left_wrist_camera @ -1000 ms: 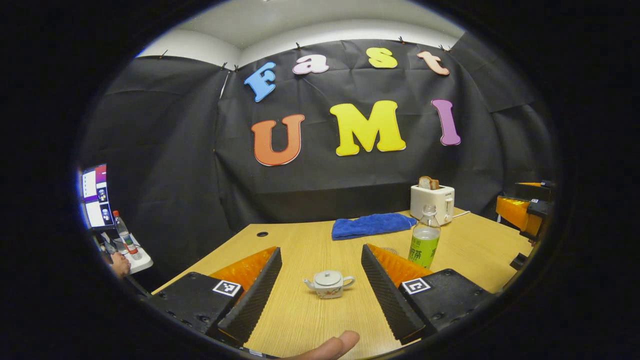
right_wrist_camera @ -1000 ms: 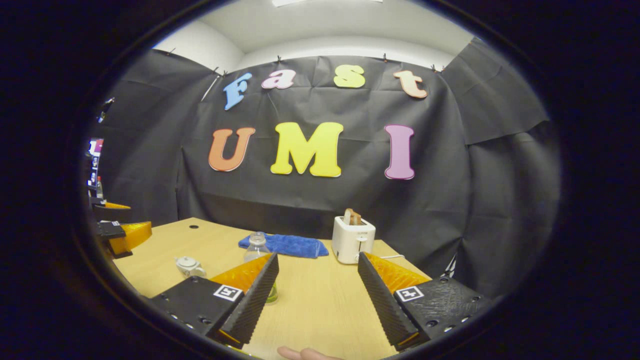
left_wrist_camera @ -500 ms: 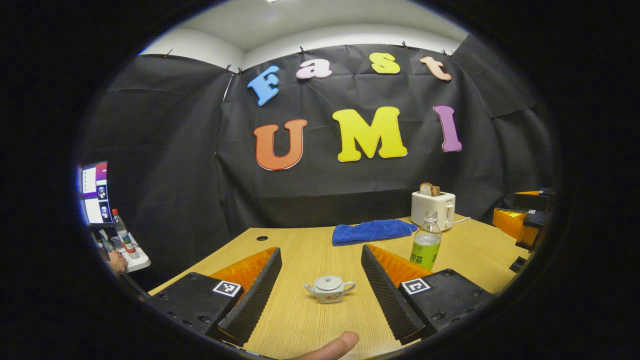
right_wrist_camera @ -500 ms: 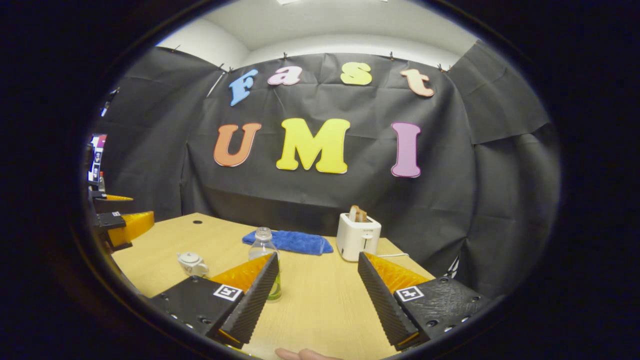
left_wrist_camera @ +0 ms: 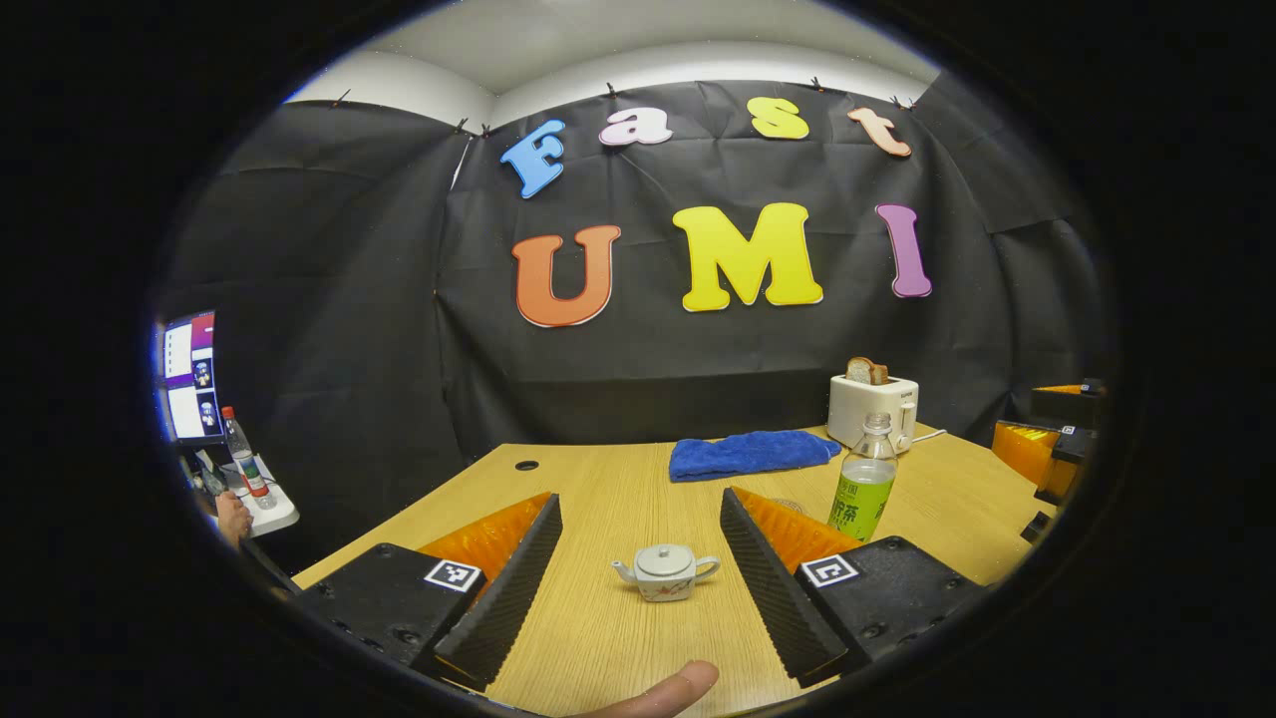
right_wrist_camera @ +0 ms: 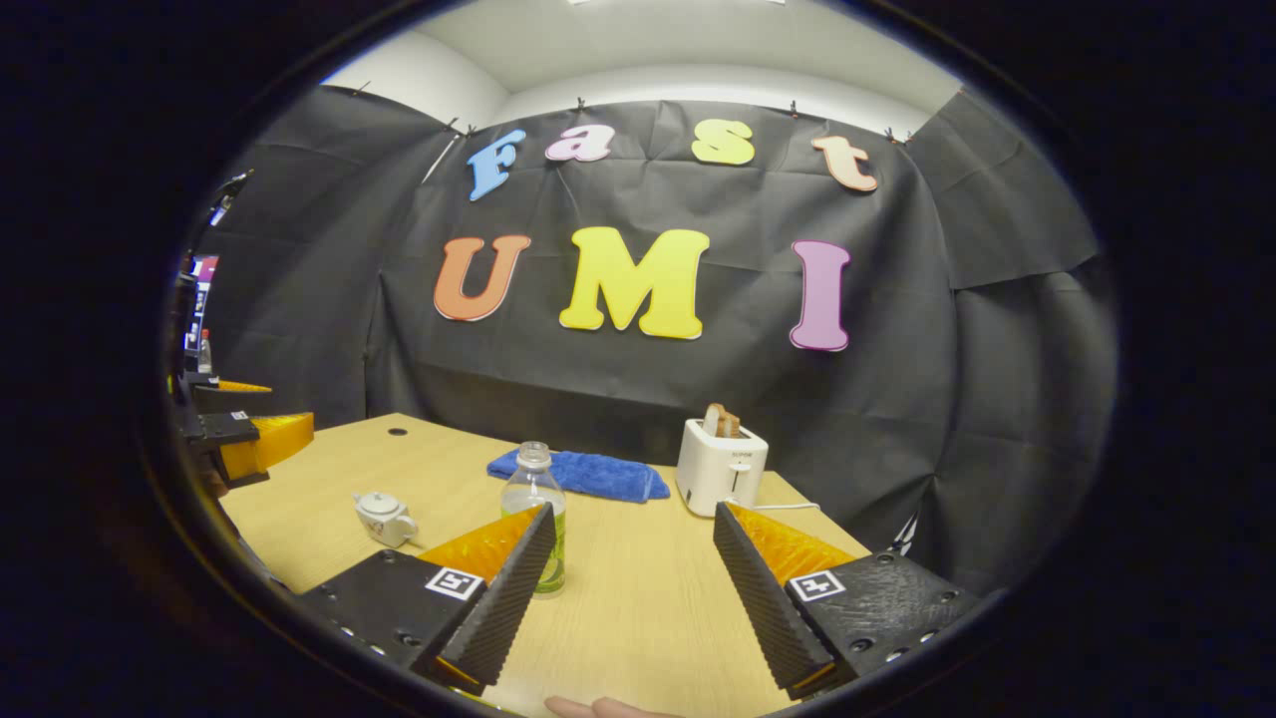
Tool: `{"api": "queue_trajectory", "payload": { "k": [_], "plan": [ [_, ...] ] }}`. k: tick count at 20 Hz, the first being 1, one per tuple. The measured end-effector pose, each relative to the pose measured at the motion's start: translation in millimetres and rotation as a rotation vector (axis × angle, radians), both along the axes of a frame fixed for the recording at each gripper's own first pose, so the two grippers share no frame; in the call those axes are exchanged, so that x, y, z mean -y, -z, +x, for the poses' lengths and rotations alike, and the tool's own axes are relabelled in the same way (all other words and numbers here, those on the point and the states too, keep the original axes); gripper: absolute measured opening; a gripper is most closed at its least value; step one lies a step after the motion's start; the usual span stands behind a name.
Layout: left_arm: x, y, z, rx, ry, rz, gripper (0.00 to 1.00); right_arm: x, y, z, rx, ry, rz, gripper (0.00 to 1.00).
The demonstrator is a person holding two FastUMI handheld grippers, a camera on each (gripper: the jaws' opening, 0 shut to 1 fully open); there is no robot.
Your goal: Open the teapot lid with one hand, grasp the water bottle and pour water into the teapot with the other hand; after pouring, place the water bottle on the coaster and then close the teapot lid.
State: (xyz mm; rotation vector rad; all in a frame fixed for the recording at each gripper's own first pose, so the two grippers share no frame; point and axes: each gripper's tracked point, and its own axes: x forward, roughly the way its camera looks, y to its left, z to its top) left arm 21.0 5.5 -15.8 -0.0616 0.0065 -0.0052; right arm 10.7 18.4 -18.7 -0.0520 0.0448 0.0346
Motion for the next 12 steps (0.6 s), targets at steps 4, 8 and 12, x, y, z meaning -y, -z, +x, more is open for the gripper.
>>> {"api": "queue_trajectory", "payload": {
  "k": [4,8,12],
  "plan": [
    [-2.9,8.6,19.7,0.005,0.006,-0.026,1.0,-4.2,2.4,2.0,0.002,-0.002,-0.019,0.95],
    [-5.3,39.3,58.6,-0.015,0.008,-0.064,1.0,-5.5,12.7,10.7,-0.01,0.003,-0.043,0.95],
    [-5.2,78.2,86.5,-0.061,0.009,-0.06,1.0,-9.6,19.2,14.3,-0.033,-0.005,-0.035,0.98]
  ]
}}
